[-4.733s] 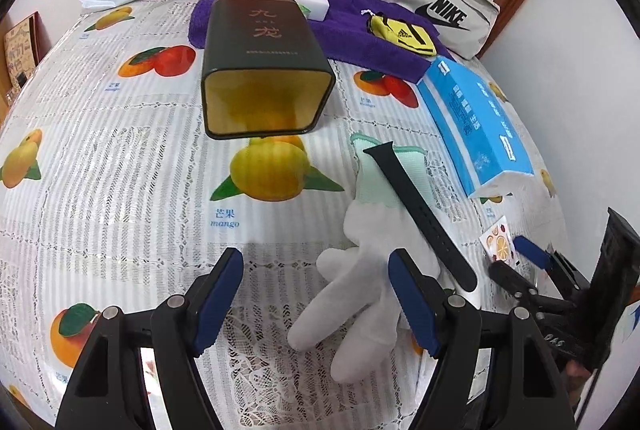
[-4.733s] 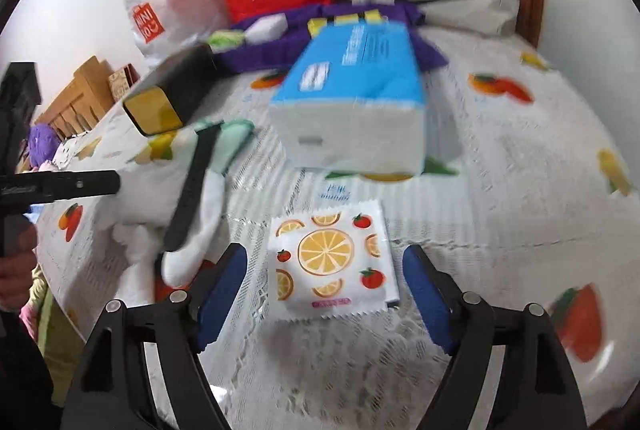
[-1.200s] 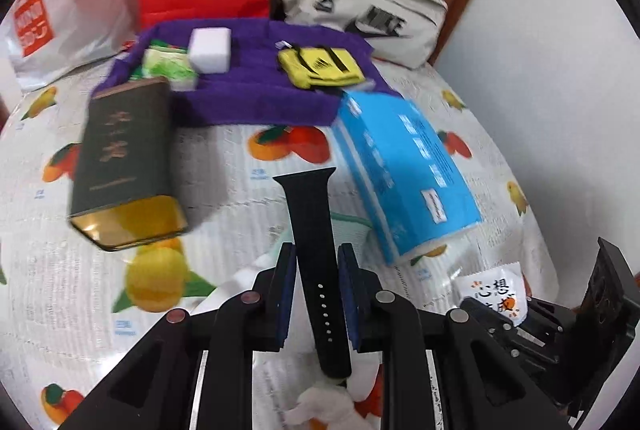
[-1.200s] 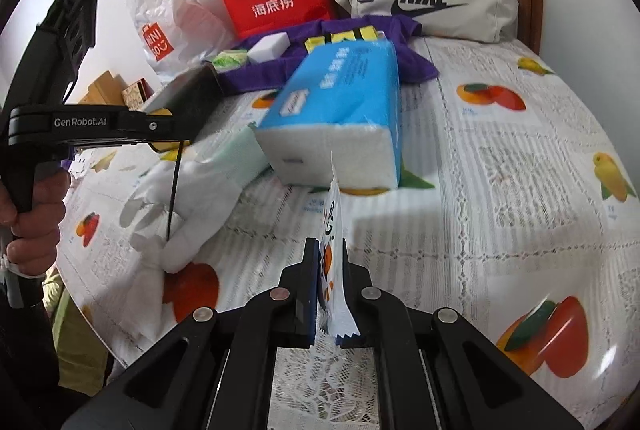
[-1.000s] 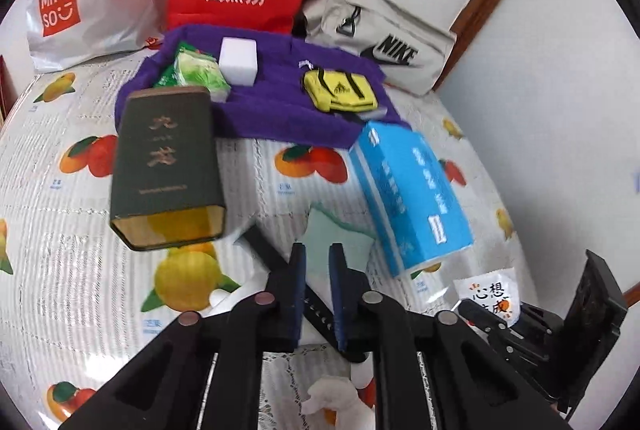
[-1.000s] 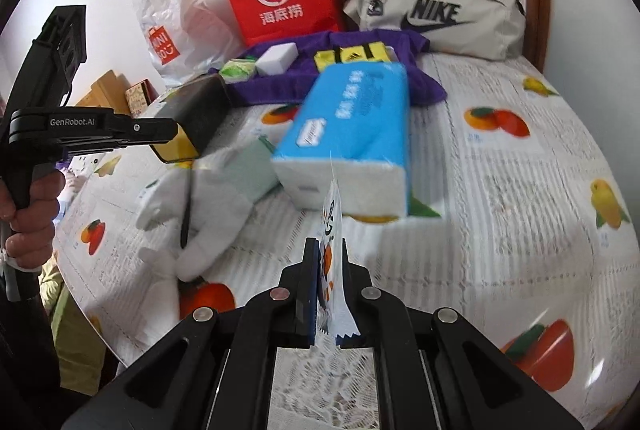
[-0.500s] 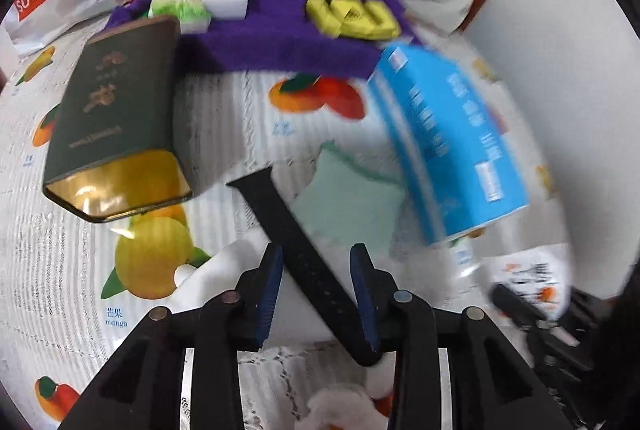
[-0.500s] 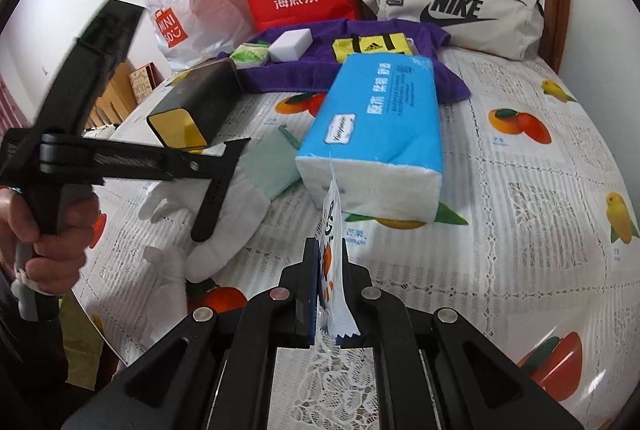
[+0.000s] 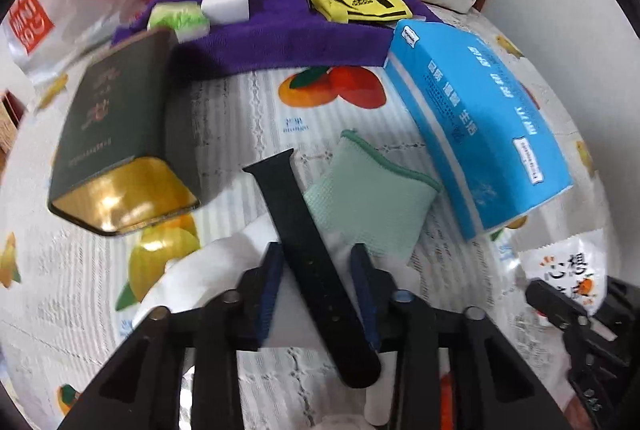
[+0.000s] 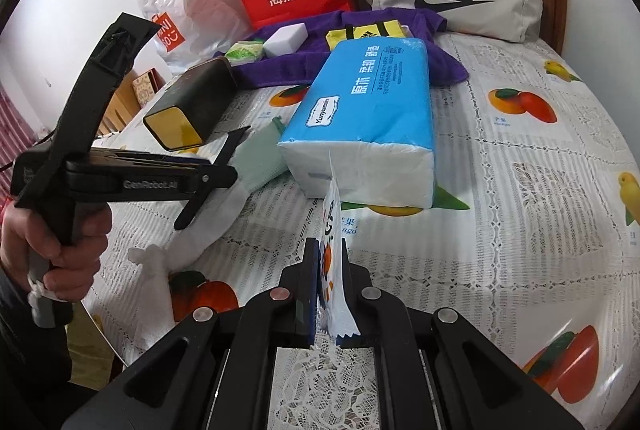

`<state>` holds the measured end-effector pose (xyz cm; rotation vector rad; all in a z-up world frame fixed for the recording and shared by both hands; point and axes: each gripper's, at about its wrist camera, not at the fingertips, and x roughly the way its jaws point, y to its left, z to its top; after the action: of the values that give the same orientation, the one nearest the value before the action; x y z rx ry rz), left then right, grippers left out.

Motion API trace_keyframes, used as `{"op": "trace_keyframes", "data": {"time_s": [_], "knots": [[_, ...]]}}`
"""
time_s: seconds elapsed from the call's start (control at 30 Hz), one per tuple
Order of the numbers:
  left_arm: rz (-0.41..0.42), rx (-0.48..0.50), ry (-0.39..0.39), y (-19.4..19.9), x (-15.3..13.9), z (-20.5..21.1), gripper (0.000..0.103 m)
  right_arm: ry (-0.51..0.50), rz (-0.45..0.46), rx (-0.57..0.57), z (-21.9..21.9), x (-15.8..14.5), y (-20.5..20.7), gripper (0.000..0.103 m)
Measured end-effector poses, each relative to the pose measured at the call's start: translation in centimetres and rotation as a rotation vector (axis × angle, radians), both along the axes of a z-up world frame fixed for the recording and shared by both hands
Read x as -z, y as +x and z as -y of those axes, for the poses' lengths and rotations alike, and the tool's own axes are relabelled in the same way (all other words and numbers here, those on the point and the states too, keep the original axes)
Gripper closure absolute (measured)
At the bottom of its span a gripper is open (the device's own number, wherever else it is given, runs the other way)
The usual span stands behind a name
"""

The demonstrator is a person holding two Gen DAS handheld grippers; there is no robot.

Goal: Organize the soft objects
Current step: 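Lift the black strap with left tool while right tool holds the sachet, then carry strap onto purple towel with left tool while right tool lowers sachet there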

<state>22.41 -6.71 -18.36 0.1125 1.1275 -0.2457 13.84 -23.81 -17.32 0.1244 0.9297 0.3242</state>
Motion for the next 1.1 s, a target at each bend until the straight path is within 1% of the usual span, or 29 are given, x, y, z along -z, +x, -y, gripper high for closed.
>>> {"op": "trace_keyframes", "data": {"time_s": [0.03, 0.1, 0.27, 0.3, 0.53, 0.73, 0.8, 0.93, 1.1], "knots": [[0.002, 0.001, -0.007, 0.0, 0.0, -0.1, 0.079, -0.001, -0.002, -0.002, 0.0, 0.1, 0.0, 0.097], [-0.003, -0.004, -0.052, 0.1, -0.3, -0.8, 0.083, -0.007, -0.002, -0.005, -0.1, 0.1, -0.1, 0.097], [0.006, 0.005, -0.191, -0.3, -1.8, -2.4, 0.083, -0.01, 0.004, -0.007, 0.0, -0.2, -0.3, 0.097], [0.007, 0.006, -0.209, -0.4, -2.1, -2.7, 0.083, -0.014, 0.004, -0.005, 0.0, -0.3, -0.3, 0.097], [0.043, 0.006, -0.241, -1.3, -3.9, -3.9, 0.083, -0.027, 0.012, -0.009, -0.6, -1.0, -0.6, 0.097], [0.076, -0.041, -0.253, -1.6, -4.8, -6.8, 0.083, -0.042, 0.032, -0.008, -1.1, -2.1, -0.6, 0.097], [0.092, -0.05, -0.253, -1.7, -5.2, -7.6, 0.083, -0.04, 0.047, -0.019, -1.3, -2.8, -0.7, 0.097], [0.112, -0.069, -0.282, -1.5, -6.2, -9.1, 0.083, -0.048, 0.083, -0.04, -1.9, -4.5, -0.4, 0.097], [0.14, -0.081, -0.299, -1.0, -7.4, -10.3, 0.083, -0.069, 0.128, -0.062, -2.5, -6.9, 0.9, 0.097]]}}
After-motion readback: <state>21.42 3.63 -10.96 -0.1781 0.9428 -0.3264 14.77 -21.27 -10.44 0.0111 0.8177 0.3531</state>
